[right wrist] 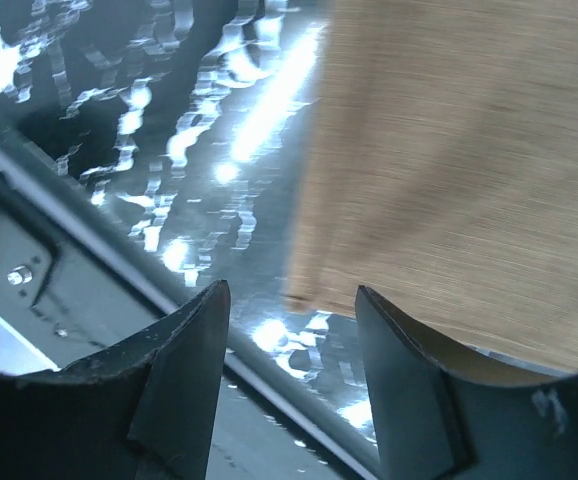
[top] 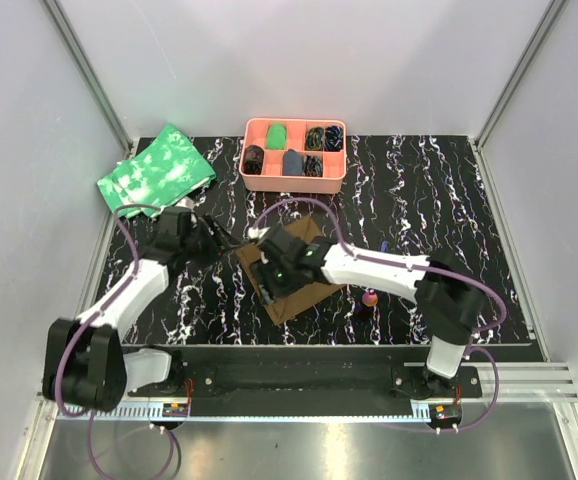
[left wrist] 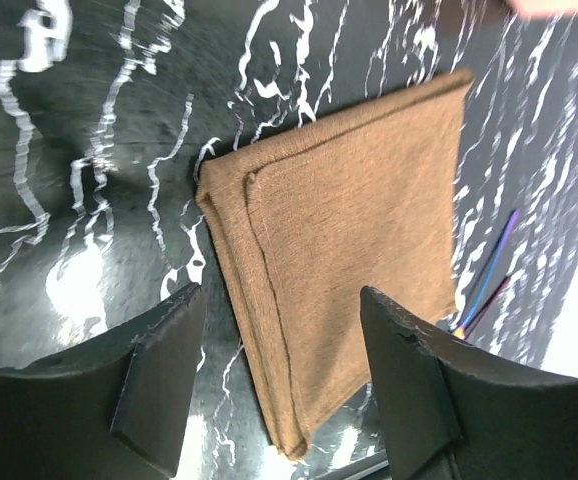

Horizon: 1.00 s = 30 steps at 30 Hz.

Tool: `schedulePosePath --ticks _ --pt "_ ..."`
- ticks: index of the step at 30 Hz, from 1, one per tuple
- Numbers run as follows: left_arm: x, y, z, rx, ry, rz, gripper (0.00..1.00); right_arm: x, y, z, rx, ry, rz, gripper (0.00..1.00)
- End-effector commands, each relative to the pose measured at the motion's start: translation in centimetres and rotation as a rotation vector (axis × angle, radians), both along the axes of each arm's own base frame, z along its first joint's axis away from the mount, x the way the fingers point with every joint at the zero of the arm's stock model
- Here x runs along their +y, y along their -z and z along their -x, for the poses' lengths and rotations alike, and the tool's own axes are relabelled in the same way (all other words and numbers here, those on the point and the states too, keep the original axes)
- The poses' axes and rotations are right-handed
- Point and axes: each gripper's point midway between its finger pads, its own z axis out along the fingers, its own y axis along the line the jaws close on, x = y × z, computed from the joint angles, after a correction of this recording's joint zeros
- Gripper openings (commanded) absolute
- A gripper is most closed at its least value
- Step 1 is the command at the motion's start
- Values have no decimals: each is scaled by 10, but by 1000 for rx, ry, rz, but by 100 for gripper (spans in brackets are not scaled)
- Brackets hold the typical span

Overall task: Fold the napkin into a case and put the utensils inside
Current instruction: Pick up the upper triangle-folded napkin from the center of the board.

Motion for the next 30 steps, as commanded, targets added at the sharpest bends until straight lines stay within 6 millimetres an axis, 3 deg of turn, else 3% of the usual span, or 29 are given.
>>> schedulePosePath --ticks 1,5,17,20,30 --pt "21 -12 9 8 -105 12 66 2 9 -2 -42 15 128 62" --pt "27 -21 12 -19 -111 15 66 12 18 6 -43 -28 155 59" --pt "28 -10 18 0 -96 45 66 21 36 18 -30 -76 197 57" --pt "29 -10 18 -1 -95 43 66 21 37 20 -33 -78 211 49" --pt "29 -8 18 4 -88 49 66 16 52 27 -40 -91 278 50"
